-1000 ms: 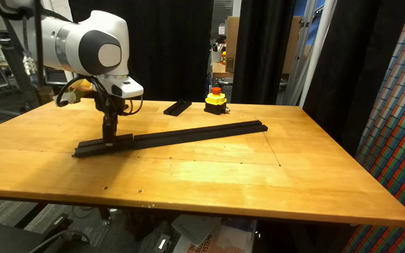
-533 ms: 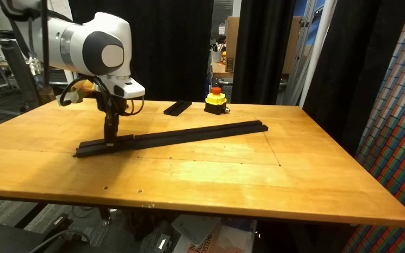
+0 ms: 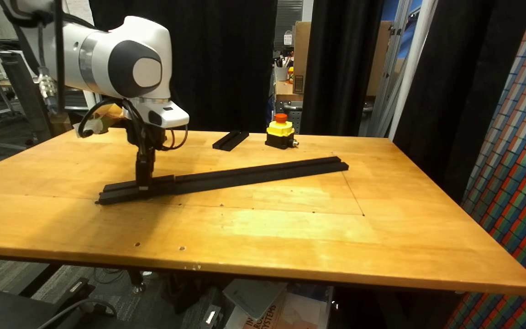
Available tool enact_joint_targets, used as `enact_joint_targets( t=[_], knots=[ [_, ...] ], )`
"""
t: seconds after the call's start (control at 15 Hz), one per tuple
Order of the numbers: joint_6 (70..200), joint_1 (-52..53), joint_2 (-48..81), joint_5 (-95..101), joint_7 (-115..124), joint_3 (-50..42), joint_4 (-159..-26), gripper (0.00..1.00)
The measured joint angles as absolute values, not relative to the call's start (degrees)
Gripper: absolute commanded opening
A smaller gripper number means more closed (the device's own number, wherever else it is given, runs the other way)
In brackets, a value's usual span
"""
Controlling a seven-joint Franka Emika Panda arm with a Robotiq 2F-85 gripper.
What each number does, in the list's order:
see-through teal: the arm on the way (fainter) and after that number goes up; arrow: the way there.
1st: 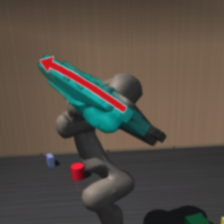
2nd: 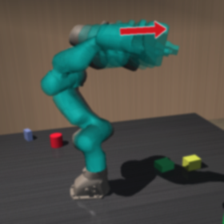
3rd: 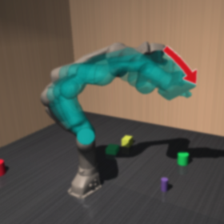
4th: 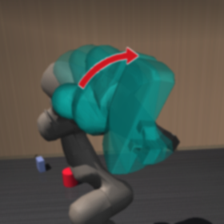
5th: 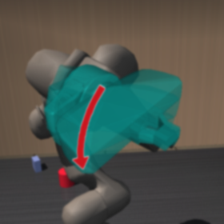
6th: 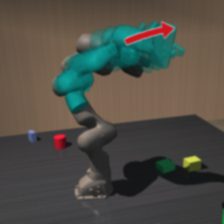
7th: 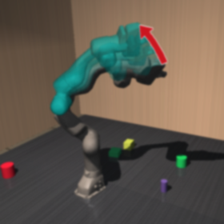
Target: Connect four black pieces together
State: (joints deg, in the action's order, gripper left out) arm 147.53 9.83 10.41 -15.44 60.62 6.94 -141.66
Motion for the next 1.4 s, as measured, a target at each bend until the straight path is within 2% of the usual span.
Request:
enact_joint_targets(
  t=[1.4],
  knots=[
    [147.5,9.8,10.2,-15.5,62.4,6.5,-142.0,0.45]
  ],
)
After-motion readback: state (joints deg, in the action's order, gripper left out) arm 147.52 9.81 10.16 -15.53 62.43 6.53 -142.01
